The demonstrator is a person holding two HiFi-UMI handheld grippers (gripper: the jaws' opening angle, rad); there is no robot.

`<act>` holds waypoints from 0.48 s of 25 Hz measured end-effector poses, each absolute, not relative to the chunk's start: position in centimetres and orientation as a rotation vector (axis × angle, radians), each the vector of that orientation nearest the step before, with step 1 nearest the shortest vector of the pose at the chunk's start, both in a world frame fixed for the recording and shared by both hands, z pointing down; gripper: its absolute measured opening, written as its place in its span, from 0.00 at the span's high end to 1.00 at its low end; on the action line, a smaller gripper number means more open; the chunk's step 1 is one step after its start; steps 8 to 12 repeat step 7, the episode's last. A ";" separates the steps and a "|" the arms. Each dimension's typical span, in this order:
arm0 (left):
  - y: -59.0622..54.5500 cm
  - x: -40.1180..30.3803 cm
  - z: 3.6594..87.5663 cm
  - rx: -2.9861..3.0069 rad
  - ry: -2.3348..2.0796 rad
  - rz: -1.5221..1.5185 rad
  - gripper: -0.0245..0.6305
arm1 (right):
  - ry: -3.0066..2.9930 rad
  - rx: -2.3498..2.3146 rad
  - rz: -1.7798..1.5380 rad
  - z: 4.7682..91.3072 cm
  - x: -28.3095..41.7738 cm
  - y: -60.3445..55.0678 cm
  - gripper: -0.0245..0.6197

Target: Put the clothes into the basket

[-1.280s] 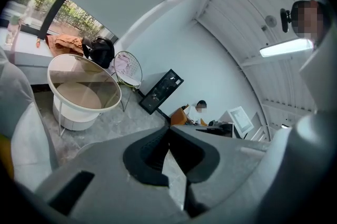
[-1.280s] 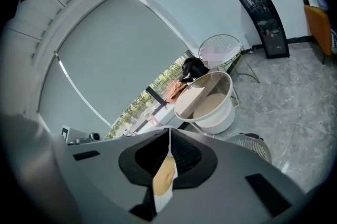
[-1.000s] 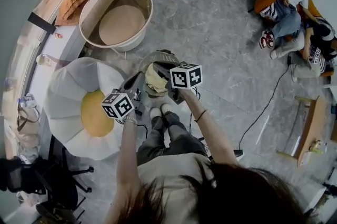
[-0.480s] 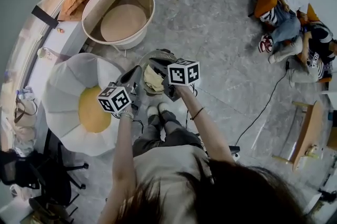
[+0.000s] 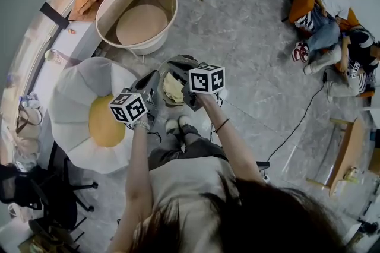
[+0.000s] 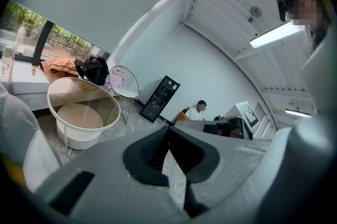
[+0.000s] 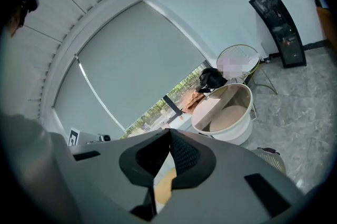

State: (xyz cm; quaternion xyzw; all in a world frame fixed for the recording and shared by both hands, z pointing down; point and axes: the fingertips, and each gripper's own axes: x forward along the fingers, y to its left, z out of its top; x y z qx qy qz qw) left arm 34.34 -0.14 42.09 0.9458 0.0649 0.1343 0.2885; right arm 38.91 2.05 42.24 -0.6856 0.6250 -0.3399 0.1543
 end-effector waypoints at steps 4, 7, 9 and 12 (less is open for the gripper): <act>0.1 34.2 41.8 2.543 0.171 0.352 0.95 | 1.775 -1.951 -0.950 41.9 38.6 2.3 0.95; 0.5 34.4 41.6 2.560 0.169 0.347 0.95 | 1.765 -1.937 -0.943 41.9 38.7 2.7 0.95; 0.5 34.4 41.6 2.560 0.169 0.347 0.95 | 1.765 -1.937 -0.943 41.9 38.7 2.7 0.95; 0.5 34.4 41.6 2.560 0.169 0.347 0.95 | 1.765 -1.937 -0.943 41.9 38.7 2.7 0.95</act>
